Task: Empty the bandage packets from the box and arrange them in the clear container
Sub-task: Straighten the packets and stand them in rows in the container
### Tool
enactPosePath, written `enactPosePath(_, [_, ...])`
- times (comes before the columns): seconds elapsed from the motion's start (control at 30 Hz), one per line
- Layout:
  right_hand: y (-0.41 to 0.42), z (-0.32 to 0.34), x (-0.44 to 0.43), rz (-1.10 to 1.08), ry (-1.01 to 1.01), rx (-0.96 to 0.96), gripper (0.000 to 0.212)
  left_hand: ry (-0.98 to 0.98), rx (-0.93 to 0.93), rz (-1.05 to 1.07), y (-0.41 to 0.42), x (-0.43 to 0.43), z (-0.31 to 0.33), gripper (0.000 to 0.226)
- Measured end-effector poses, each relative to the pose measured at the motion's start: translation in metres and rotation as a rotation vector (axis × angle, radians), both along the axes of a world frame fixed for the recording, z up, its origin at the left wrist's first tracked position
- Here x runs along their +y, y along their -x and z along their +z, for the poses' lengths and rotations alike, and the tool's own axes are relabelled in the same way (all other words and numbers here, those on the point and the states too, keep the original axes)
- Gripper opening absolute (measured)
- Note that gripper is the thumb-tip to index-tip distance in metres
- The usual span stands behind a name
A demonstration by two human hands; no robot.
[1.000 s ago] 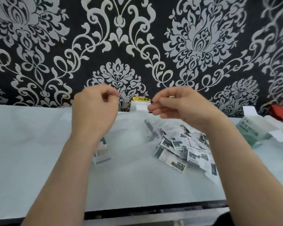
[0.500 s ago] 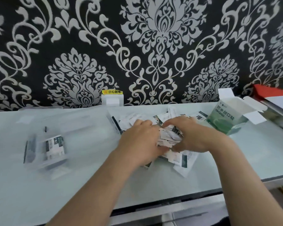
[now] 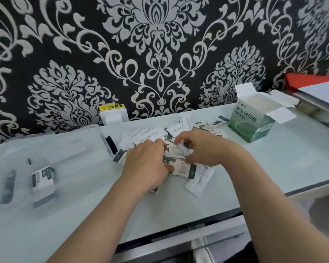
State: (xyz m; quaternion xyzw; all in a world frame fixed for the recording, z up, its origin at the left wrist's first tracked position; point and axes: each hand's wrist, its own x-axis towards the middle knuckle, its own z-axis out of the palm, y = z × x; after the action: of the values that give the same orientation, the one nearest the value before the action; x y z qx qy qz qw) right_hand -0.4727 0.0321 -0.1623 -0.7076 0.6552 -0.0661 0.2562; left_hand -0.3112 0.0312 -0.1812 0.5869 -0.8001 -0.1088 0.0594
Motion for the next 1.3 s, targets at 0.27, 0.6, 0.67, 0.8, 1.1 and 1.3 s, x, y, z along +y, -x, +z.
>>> enactPosePath(0.27, [0.001, -0.006, 0.0, -0.059, -0.002, -0.124, 0.054, 0.011, 0.021, 0.034, 0.013, 0.005, -0.001, 0.062])
enactPosePath(0.6, [0.005, -0.005, -0.004, -0.109, 0.043, -0.238, 0.04, -0.051, 0.149, 0.122, -0.006, -0.001, 0.028, 0.04])
enactPosePath(0.67, [0.005, -0.004, -0.003, -0.107, 0.037, -0.242, 0.039, -0.024, 0.092, 0.119, -0.013, 0.003, 0.041, 0.031])
enactPosePath(0.8, [0.006, 0.001, -0.001, -0.145, 0.15, -0.325, 0.03, 0.018, 0.219, 0.132, -0.029, 0.011, 0.067, 0.009])
enactPosePath(1.1, [-0.045, 0.017, 0.007, -0.028, -0.28, -1.61, 0.072, -0.075, 1.296, 0.232, -0.008, 0.01, 0.048, 0.014])
enactPosePath(1.3, [-0.041, 0.02, 0.005, -0.353, -0.042, -1.579, 0.037, 0.181, 0.773, -0.018, 0.009, 0.0, 0.031, 0.03])
